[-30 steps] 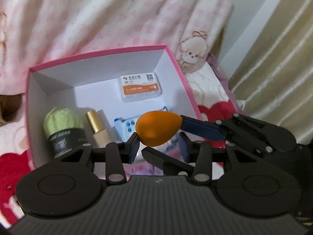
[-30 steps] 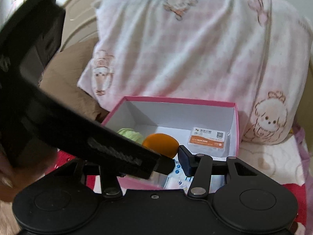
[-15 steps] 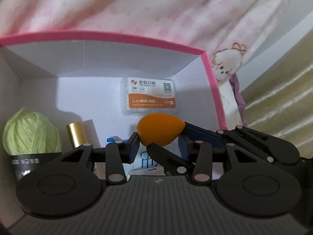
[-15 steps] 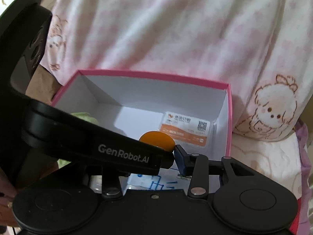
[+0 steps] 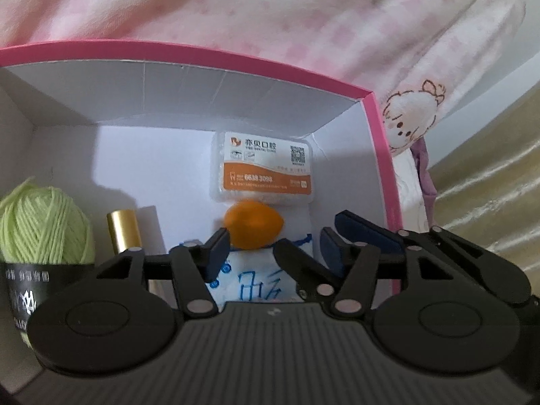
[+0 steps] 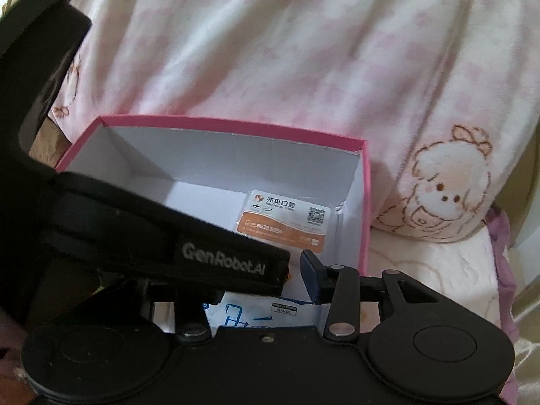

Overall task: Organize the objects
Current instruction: 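Open the left tool to drop the sponge in the box, then withdraw the left tool and move it to the purple plush toy, then close the left tool on the purple plush toy, then lift the plush toy with the left tool and carry it into the box, then open the left tool to release the plush toy in the box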

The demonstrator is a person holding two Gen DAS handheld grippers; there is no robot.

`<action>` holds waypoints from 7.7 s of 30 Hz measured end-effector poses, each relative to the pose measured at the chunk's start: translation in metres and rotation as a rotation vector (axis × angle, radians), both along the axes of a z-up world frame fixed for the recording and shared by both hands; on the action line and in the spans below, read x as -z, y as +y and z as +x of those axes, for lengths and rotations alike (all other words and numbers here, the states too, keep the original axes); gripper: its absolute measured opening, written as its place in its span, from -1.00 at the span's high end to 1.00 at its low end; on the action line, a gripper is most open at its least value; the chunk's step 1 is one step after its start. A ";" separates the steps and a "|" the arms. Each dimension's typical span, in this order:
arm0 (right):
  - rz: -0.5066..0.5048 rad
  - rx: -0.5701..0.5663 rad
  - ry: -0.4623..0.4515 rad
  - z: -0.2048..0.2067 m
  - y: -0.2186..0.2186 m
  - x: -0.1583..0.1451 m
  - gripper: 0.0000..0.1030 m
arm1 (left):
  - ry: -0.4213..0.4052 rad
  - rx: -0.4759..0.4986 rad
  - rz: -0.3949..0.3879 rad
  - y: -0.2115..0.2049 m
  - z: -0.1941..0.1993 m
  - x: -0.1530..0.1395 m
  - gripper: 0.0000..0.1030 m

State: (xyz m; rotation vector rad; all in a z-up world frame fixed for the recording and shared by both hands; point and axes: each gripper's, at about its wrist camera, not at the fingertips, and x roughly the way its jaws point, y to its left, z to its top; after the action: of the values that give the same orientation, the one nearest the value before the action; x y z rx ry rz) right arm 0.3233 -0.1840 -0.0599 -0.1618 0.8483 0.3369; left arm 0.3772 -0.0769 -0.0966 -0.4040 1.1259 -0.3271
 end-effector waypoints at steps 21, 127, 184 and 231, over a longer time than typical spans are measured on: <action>0.153 -0.109 0.008 -0.124 -0.023 -0.096 -0.06 | -0.189 0.073 0.220 0.023 -0.115 -0.135 -0.51; 0.145 -0.166 0.132 -0.178 0.011 0.076 -0.76 | -0.100 -0.061 -0.047 0.085 -0.221 0.073 -0.12; 0.184 -0.075 0.000 -0.269 0.015 -0.049 -0.03 | -0.229 -0.023 -0.019 0.082 -0.300 -0.071 0.25; 0.232 -0.113 0.233 0.009 0.023 0.026 -0.03 | -0.101 -0.116 0.333 0.055 -0.029 -0.013 0.24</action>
State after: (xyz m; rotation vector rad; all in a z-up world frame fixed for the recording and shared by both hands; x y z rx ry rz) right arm 0.3320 -0.1607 -0.0863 0.0466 1.0251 0.5653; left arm 0.3478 -0.0220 -0.0837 -0.1554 1.0304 -0.0545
